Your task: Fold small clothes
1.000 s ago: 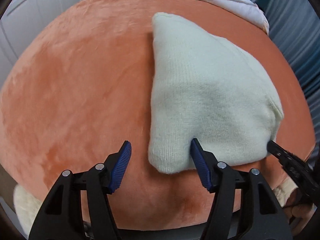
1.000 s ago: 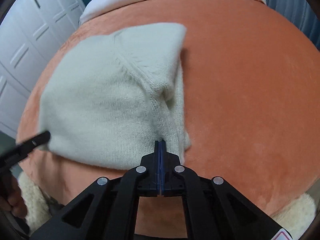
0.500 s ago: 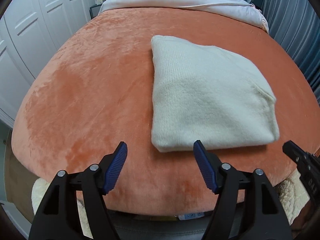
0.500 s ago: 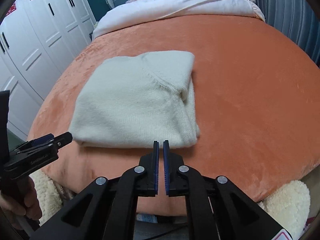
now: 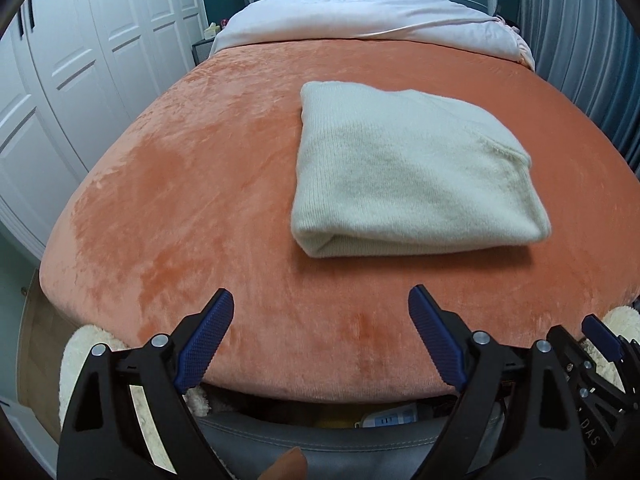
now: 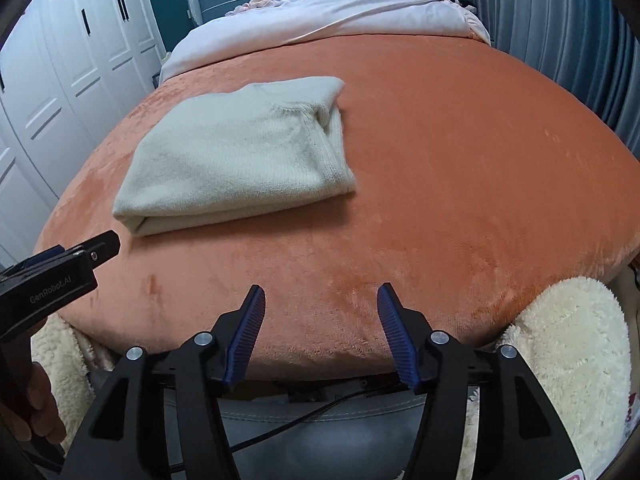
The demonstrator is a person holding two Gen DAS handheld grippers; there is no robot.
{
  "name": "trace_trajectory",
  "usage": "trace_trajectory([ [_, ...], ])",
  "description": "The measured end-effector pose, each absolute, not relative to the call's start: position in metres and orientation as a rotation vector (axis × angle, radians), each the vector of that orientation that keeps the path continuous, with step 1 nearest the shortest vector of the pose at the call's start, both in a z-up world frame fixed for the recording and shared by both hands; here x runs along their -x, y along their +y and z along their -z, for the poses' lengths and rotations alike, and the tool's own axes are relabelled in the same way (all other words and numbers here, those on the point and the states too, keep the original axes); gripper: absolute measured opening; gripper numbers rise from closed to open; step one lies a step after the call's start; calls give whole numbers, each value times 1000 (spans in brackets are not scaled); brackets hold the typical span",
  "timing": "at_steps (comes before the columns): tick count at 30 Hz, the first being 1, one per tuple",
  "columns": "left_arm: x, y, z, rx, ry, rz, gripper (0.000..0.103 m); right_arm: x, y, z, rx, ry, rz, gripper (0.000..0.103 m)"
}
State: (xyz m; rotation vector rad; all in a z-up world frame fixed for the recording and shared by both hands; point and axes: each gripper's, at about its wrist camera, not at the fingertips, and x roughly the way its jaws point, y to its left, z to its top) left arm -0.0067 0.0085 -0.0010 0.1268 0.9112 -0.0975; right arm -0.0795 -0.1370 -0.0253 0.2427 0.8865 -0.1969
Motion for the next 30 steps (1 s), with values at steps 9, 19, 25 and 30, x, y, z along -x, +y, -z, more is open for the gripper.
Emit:
trace_trajectory([
  [9, 22, 7, 16, -161, 879, 87, 87, 78, -133, 30, -231, 850, 214, 64],
  [19, 24, 17, 37, -141, 892, 70, 87, 71, -121, 40, -213, 828, 211, 70],
  [25, 21, 20, 46, -120, 895, 62, 87, 66, -116, 47, -195, 841, 216, 70],
  [30, 18, 23, 48, -104, 898, 65, 87, 66, -111, 48, -173, 839, 212, 71],
])
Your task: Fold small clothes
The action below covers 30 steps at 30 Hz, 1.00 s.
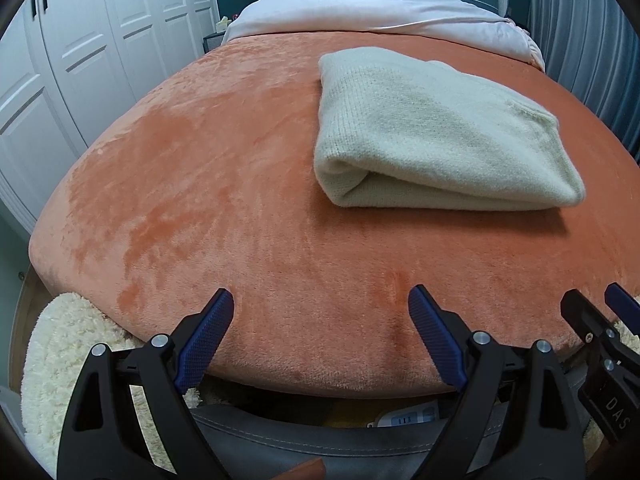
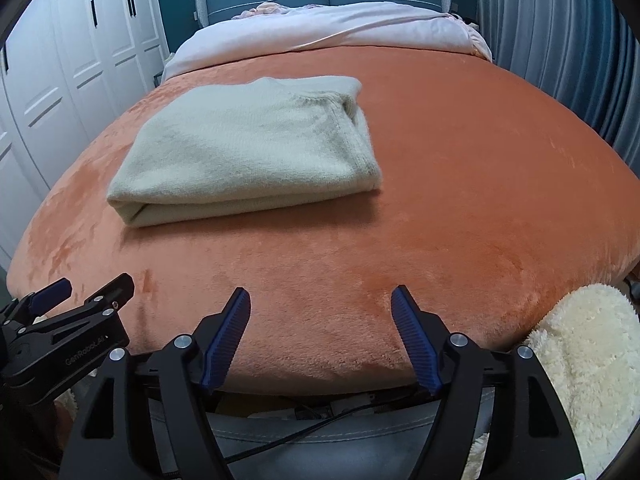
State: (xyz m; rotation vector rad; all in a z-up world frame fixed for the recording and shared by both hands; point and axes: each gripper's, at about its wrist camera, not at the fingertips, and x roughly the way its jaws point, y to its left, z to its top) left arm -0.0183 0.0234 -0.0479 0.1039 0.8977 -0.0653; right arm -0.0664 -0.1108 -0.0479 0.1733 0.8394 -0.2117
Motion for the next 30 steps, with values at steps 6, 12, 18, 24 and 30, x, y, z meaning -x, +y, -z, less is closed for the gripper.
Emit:
trace_trajectory([
  [6, 17, 25, 49, -99, 901, 68, 87, 67, -111, 48, -175, 839, 218, 71],
  [12, 19, 22, 50, -114, 896, 74, 87, 67, -108, 48, -169, 840, 216, 71],
  [18, 21, 19, 49, -132, 870, 75, 87, 67, -109, 50, -188, 846, 221, 71],
  [24, 23, 16, 51, -145, 863, 86, 87, 67, -108, 51, -184, 849, 214, 71],
  [30, 25, 13, 49, -152, 860, 95, 87, 66, -105, 51, -175, 848, 205, 72],
])
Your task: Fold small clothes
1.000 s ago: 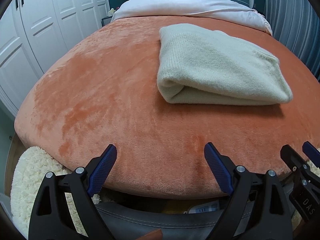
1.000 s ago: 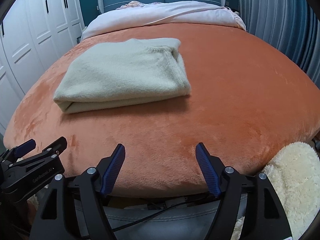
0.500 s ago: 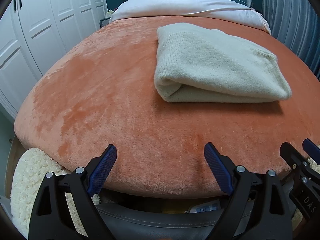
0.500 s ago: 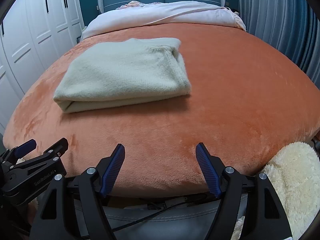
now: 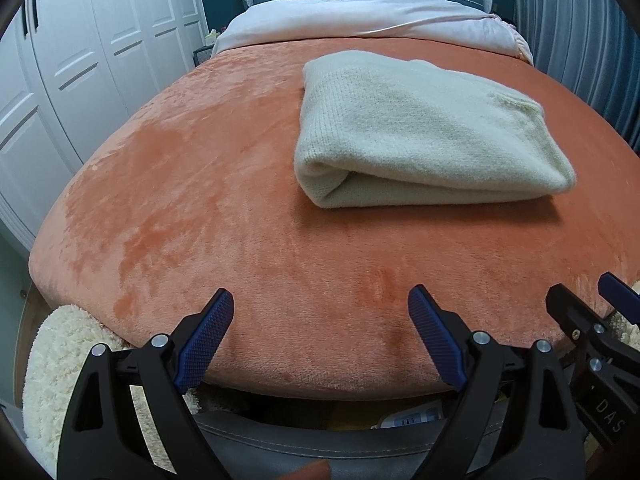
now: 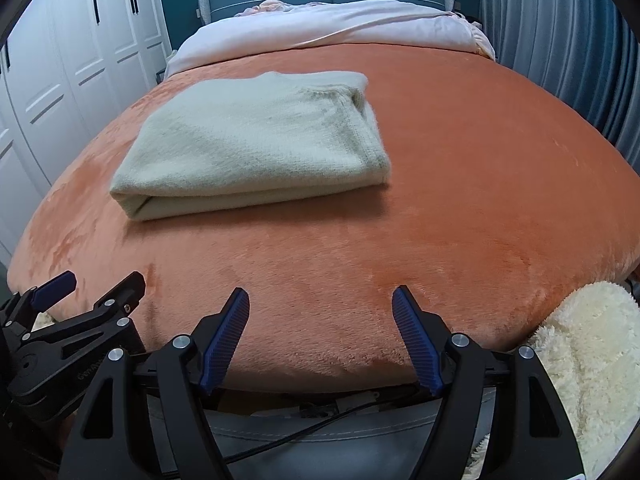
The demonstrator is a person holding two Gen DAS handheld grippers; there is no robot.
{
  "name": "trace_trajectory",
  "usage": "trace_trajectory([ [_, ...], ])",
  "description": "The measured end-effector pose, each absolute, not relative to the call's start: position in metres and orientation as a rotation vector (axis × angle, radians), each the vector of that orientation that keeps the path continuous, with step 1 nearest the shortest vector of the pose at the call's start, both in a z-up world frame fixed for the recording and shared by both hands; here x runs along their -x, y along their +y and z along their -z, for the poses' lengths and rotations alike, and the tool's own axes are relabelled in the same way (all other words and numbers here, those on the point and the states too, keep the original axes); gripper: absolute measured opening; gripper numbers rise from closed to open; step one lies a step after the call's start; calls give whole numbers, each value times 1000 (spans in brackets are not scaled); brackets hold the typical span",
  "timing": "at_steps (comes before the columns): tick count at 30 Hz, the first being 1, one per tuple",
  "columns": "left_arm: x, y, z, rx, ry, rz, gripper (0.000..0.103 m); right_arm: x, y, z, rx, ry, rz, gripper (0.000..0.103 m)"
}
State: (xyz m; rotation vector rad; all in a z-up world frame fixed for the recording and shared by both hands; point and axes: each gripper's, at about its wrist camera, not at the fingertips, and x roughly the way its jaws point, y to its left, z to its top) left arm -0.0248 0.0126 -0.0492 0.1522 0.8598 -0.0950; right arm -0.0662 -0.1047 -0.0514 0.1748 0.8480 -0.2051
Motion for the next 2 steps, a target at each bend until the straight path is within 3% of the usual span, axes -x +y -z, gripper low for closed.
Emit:
trace_trajectory([
  [2, 26, 11, 49, -159, 859, 100, 87, 66, -104, 51, -175, 845, 205, 73],
])
